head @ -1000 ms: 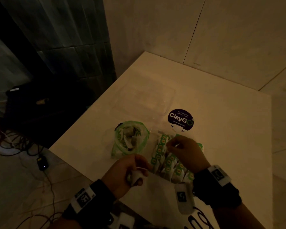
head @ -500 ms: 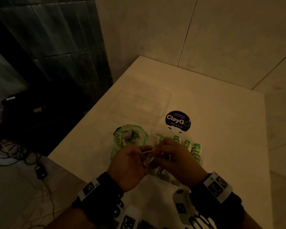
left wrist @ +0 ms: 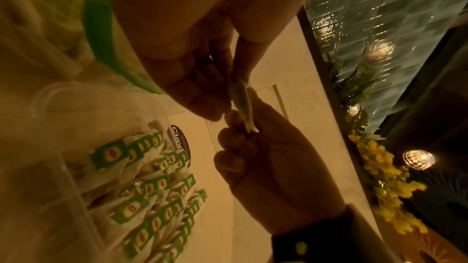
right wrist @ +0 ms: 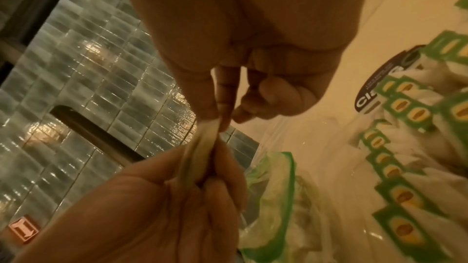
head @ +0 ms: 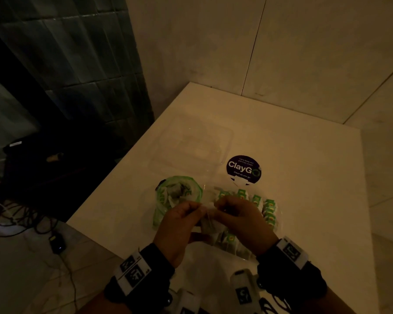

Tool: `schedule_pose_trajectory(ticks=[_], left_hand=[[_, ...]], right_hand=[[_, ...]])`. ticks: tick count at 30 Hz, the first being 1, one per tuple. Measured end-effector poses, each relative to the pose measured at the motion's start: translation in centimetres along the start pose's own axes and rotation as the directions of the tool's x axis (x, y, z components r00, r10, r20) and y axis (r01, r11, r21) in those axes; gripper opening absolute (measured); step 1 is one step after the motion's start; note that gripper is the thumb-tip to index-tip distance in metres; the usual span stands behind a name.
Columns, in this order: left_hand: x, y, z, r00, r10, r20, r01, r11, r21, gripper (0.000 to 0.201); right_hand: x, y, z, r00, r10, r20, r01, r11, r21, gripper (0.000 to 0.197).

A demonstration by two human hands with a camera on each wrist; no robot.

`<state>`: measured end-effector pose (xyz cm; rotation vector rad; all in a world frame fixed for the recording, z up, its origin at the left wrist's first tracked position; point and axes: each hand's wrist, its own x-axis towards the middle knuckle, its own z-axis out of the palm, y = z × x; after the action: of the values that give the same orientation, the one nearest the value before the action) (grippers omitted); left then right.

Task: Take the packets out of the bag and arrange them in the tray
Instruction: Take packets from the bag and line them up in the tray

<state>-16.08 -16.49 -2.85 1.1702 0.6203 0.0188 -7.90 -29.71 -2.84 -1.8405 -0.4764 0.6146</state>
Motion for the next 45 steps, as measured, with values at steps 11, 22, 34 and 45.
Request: schedule_pose_trajectory(ticks=[11,22,34,45], left_hand=[[1.3,-2.7,0.0,0.982,0.147,0.115,-0.178,0.924,0.338,0.024],[2.1,-2.4,0.0,0.997,-0.054,0.061,0.044,0.987,0.155,0.019],[1.9,-2.3,-2.0,0.944,-0.267,0.193,0.176,0.903,0.391,0.01],[1.8,1.3,-6.1,0.849,0.493,0.191,-0.459,0.509,0.728,0.017]], right_hand=[[0.0,0.8,0.3,0.994,-0.031,-0.102,0.016,0.99,-0.142,0.023],[2.1,0.0,-1.7,0.988,-0.026,0.151,0.094,0.879,-0.467,0.014],[11.5,1.9,-1.8,0.967,0.248,0.051,-0.153,0.732,-0.664,0.016],[12.6,1.4,0.6,0.969,0.247,0.015,-0.114,0.5,-0.859,0.017]])
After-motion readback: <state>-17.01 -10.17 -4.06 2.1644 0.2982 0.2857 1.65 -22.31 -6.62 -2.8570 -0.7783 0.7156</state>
